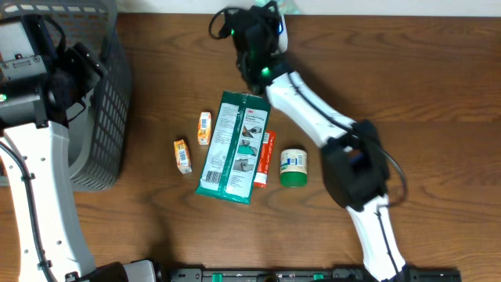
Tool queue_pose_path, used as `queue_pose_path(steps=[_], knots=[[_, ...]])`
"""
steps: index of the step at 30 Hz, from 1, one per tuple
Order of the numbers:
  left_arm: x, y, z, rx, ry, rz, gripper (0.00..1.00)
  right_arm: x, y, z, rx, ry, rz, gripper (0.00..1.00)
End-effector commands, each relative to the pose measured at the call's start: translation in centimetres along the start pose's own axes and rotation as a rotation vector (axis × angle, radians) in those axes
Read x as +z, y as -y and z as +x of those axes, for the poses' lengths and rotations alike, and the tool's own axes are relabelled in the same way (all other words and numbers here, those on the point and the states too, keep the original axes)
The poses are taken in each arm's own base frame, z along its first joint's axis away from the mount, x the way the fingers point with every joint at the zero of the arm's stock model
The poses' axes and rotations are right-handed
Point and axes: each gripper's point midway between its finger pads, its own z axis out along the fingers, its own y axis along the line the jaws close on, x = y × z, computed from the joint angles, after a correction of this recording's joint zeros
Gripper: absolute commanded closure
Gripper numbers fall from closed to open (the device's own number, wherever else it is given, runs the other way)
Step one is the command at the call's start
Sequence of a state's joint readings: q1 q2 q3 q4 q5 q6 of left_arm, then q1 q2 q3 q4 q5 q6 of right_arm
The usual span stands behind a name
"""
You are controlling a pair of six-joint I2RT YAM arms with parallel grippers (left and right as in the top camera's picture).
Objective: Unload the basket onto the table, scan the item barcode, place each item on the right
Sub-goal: 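Hold the wipes packet barcode under the scanner with the right gripper, then carry the wipes packet right and drop it on the table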
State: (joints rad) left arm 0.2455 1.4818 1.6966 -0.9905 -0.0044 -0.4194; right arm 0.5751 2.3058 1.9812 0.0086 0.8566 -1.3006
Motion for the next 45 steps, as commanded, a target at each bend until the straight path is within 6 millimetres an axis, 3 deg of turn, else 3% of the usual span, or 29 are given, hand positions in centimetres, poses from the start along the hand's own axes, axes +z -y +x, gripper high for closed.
queue_pose_path(steps=[1,7,14,20,24,29,33,34,36,37,38,45], knots=[[0.1,-0.2,-0.2,0.000,0.005,-0.012,0.16,-3.9,9.6,5.6,0.459,-0.048,0.031,0.99],[0.1,-0.2,-0.2,0.000,0.005,-0.012,0.16,-6.8,9.4,12.8,0.855,-0.048,-0.331,0.99],[0.1,-0.2,-0.3,0.000,0.005,-0.012,0.16,-7.6,6.0,23.3,1.211,-0.192,-0.760,0.99],[0.1,-0.2,-0.2,0.000,0.005,-0.012,0.16,-6.6,-0.3,34.9,1.333,-0.562,-0.875,0.99],[0.1,-0.2,-0.3,0.000,0.005,-0.012,0.16,-5.7,-5.5,40.2,1.422,-0.766,-0.907,0.99],[0.1,-0.2,-0.2,0.000,0.005,-0.012,0.16,-4.7,-12.3,44.2,1.504,-0.933,-0.930,0.99],[0.1,-0.2,-0.2,0.000,0.005,-0.012,0.16,-4.3,-16.2,45.9,1.554,-1.000,-0.926,0.99],[0.1,-0.2,-0.2,0.000,0.005,-0.012,0.16,-4.4,-17.0,46.1,1.556,-1.010,-0.929,0.96],[0.1,-0.2,-0.2,0.000,0.005,-0.012,0.16,-4.6,-18.5,46.5,1.560,-1.031,-0.937,0.39],[0.1,-0.2,-0.2,0.000,0.005,-0.012,0.16,-4.7,-18.9,46.6,1.562,-1.037,-0.939,0.16],[0.1,-0.2,-0.2,0.000,0.005,-0.012,0.16,-4.8,-19.1,46.7,1.562,-1.040,-0.941,0.01],[0.1,-0.2,-0.3,0.000,0.005,-0.012,0.16,-5.2,-17.4,47.2,1.535,-1.074,-0.927,0.01]])
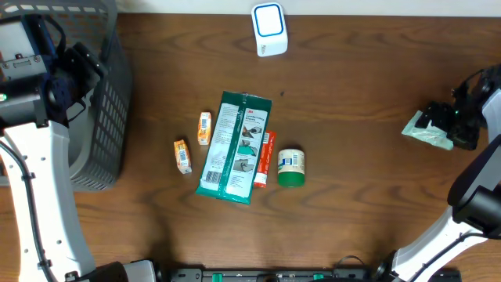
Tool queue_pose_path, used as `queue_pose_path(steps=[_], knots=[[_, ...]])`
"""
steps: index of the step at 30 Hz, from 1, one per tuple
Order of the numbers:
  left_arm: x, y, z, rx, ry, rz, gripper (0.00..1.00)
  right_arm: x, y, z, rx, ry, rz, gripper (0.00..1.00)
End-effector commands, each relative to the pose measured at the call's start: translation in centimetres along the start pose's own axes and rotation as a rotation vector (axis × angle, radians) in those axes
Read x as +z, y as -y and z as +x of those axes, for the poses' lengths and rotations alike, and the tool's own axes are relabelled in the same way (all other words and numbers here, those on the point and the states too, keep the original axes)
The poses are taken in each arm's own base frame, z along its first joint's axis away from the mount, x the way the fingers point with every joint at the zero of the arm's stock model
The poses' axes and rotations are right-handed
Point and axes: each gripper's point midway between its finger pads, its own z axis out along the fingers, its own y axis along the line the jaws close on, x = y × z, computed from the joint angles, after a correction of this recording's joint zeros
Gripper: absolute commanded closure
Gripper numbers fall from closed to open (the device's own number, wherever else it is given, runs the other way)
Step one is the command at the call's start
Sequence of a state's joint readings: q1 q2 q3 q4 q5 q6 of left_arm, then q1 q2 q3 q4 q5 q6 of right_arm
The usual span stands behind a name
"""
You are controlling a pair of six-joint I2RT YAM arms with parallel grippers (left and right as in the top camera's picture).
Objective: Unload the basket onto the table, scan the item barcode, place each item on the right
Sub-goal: 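Carry the wipes packet right and drop it on the table, then move the right gripper over to the white green-lidded jar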
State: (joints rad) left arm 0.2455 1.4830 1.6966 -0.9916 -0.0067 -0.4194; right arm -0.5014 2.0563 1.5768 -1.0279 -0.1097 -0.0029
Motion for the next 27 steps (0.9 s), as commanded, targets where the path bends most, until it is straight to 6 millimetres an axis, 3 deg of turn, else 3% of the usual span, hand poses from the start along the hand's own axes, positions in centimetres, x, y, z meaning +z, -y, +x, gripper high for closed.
queue_pose_path(steps=[1,6,8,9,13,16,22,27], knots=[[0.0,-0.2,-0.3,0.000,0.006,-0.009,0.16,-2.0,0.6,-1.2,0.018,0.030,0.038,0.01],[0.0,-0.2,-0.3,0.000,0.006,-0.009,0.16,-4.9,1.3,-1.5,0.020,0.026,0.098,0.01],[0.0,-0.2,-0.3,0.000,0.006,-0.009,0.16,-5.6,0.4,-1.8,0.058,0.033,0.050,0.01],[0.0,-0.2,-0.3,0.000,0.006,-0.009,0.16,-5.9,-0.6,-1.9,0.069,0.034,-0.008,0.01],[0.0,-0.2,-0.3,0.000,0.006,-0.009,0.16,-8.2,-7.8,-1.0,0.030,-0.007,-0.432,0.01],[0.0,-0.2,-0.3,0.000,0.006,-0.009,0.16,-9.4,-10.8,0.7,-0.020,-0.064,-0.603,0.03],[0.0,-0.2,-0.3,0.000,0.006,-0.009,0.16,-9.1,-14.4,4.0,-0.132,-0.179,-0.586,0.10],[0.0,-0.2,-0.3,0.000,0.006,-0.009,0.16,-7.5,-19.0,7.1,-0.285,-0.252,-0.516,0.08]])
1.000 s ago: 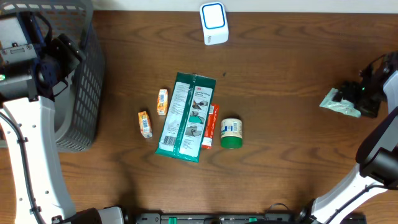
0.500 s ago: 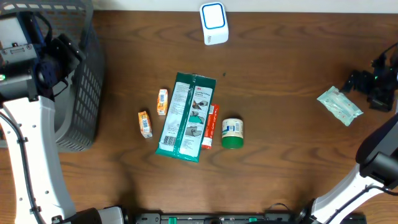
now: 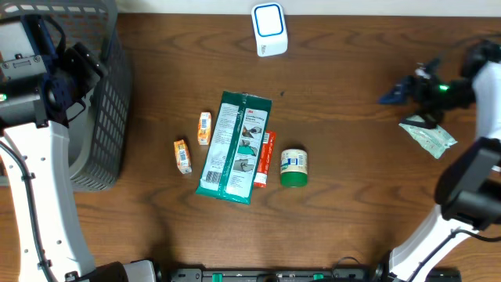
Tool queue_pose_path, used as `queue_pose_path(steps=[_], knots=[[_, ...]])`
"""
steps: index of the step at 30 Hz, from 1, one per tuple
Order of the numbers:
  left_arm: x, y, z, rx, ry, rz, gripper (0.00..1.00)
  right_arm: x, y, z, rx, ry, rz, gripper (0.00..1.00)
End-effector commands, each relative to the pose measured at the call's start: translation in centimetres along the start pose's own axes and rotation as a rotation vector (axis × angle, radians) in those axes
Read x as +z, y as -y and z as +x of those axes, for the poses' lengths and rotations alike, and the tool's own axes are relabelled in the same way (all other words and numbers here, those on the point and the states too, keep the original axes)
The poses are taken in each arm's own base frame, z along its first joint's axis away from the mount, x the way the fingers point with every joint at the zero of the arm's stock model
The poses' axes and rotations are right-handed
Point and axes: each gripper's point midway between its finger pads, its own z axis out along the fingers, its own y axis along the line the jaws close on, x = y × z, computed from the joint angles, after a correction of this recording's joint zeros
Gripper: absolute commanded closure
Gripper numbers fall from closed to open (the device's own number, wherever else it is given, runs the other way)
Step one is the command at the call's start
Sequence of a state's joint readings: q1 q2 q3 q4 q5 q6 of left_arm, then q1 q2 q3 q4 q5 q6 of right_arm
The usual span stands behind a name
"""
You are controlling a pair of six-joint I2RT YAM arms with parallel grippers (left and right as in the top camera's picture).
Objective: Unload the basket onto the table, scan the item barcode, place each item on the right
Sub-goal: 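Move the right gripper over to the white green-lidded jar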
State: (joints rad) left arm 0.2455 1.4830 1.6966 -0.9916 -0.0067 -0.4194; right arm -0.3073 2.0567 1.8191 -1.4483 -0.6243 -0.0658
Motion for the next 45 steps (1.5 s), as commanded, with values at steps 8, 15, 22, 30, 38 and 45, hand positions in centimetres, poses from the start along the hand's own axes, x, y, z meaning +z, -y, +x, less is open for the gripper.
queue_pose_path(steps=[8,15,22,30,38,45], knots=[[0.0,-0.2,-0.3,0.000,0.006,-0.009,0.16,8.4,-6.3,2.7,-0.130,-0.106,0.224,0.03],[0.0,-0.2,-0.3,0.000,0.006,-0.009,0.16,12.0,-8.8,5.5,-0.261,-0.112,0.478,0.01],[0.0,-0.2,-0.3,0.000,0.006,-0.009,0.16,14.7,-11.6,8.7,-0.374,-0.099,0.613,0.01],[0.0,-0.2,-0.3,0.000,0.006,-0.009,0.16,15.6,-12.5,10.2,-0.341,-0.044,0.691,0.01],[0.0,-0.2,-0.3,0.000,0.006,-0.009,0.16,14.1,-11.0,12.4,-0.128,0.015,0.844,0.01],[0.0,-0.2,-0.3,0.000,0.006,-0.009,0.16,14.7,-11.8,15.0,-0.218,-0.044,0.873,0.20]])
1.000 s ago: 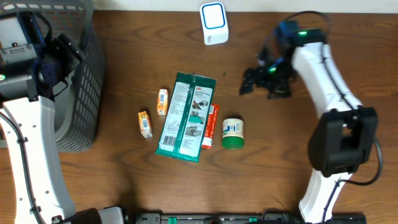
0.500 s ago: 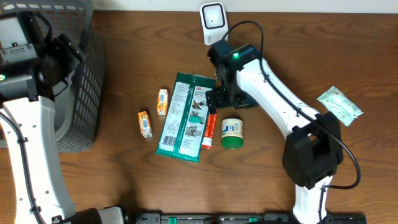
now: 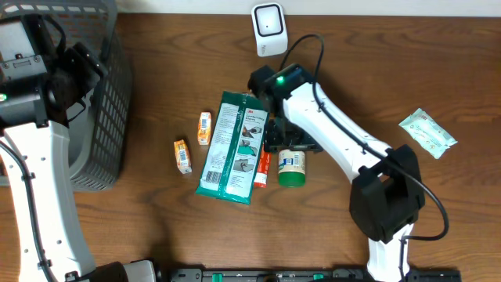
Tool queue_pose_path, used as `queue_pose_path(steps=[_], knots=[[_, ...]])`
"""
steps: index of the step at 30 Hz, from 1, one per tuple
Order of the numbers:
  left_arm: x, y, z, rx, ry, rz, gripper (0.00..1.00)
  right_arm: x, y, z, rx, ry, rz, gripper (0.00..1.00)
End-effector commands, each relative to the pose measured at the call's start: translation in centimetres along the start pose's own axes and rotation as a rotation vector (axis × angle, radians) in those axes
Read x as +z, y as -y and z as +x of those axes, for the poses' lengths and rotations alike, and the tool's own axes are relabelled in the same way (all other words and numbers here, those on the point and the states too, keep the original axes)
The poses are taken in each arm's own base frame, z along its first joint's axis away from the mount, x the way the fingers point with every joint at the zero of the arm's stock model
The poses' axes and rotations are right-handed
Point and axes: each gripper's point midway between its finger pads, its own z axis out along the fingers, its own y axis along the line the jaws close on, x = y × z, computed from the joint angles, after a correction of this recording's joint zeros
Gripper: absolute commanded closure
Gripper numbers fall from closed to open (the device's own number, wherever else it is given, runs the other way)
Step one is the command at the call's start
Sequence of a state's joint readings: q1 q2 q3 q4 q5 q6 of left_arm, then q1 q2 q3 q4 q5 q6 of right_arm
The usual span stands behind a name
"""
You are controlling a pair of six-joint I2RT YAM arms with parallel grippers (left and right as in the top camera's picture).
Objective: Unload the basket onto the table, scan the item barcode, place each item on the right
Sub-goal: 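Move the right gripper over to the white green-lidded jar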
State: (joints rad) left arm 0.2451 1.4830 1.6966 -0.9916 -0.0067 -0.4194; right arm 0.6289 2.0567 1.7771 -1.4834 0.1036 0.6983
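The white barcode scanner (image 3: 268, 29) stands at the back edge of the table. My right gripper (image 3: 275, 146) is low over the middle group, between a red tube (image 3: 263, 168) and a green-and-white jar (image 3: 292, 168). The arm hides its fingers. Next to them lie a large green packet (image 3: 233, 147), a small yellow box (image 3: 204, 128) and a small orange box (image 3: 182, 156). A pale green sachet (image 3: 427, 133) lies alone at the right. My left gripper (image 3: 77, 64) hangs by the basket at the far left, away from the items.
A dark grey mesh basket (image 3: 106, 102) stands at the left edge, with the left arm beside and over it. The table is brown wood. The right arm stretches from the front edge diagonally to the middle.
My right gripper was at the far right, just above the pale green sachet lying there. Now it is over the middle group by the red tube and jar. The sachet stays put.
My right arm first reached to the back, covering the scanner. Then it was at the far right with the pale green sachet at its gripper. After that the sachet lay on the table with the gripper apart from it. Now the gripper is at the middle group.
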Motion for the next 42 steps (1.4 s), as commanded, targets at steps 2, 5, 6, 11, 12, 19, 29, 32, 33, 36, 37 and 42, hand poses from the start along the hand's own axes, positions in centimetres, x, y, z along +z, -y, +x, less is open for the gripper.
queue_pose_path(steps=[2,5,6,11,12,19,29,32,33,36,37,42], knots=[[0.0,-0.2,-0.3,0.000,0.006,-0.009,0.16,-0.6,-0.9,2.0,-0.049,0.017,0.044,0.19],[0.0,-0.2,-0.3,0.000,0.006,-0.009,0.16,-1.9,-1.5,3.0,-0.080,0.064,0.042,0.17],[0.0,-0.2,-0.3,0.000,0.006,-0.009,0.16,-2.3,-1.7,3.2,-0.090,0.080,0.035,0.17],[0.0,-0.2,-0.3,0.000,0.006,-0.009,0.16,-4.8,-1.7,4.3,-0.120,0.141,-0.009,0.16],[0.0,-0.2,-0.3,0.000,0.006,-0.009,0.16,-5.3,-1.4,4.5,-0.121,0.149,-0.014,0.16],[0.0,-0.2,-0.3,0.000,0.006,-0.009,0.16,-6.3,1.4,6.4,-0.071,0.249,-0.090,0.13],[0.0,-0.2,-0.3,0.000,0.006,-0.009,0.16,0.7,0.1,7.0,-0.031,0.329,-0.283,0.11],[0.0,-0.2,-0.3,0.000,0.006,-0.009,0.16,3.1,0.0,6.9,0.016,0.323,-0.272,0.06],[0.0,-0.2,-0.3,0.000,0.005,-0.010,0.16,3.7,0.2,6.8,0.038,0.324,-0.263,0.05],[0.0,-0.2,-0.3,0.000,0.005,-0.010,0.16,4.9,0.7,6.3,0.089,0.336,-0.224,0.05],[0.0,-0.2,-0.3,0.000,0.005,-0.010,0.16,5.0,0.8,6.1,0.094,0.343,-0.218,0.05],[0.0,-0.2,-0.3,0.000,0.006,-0.009,0.16,5.3,0.3,4.8,0.107,0.390,-0.216,0.08]])
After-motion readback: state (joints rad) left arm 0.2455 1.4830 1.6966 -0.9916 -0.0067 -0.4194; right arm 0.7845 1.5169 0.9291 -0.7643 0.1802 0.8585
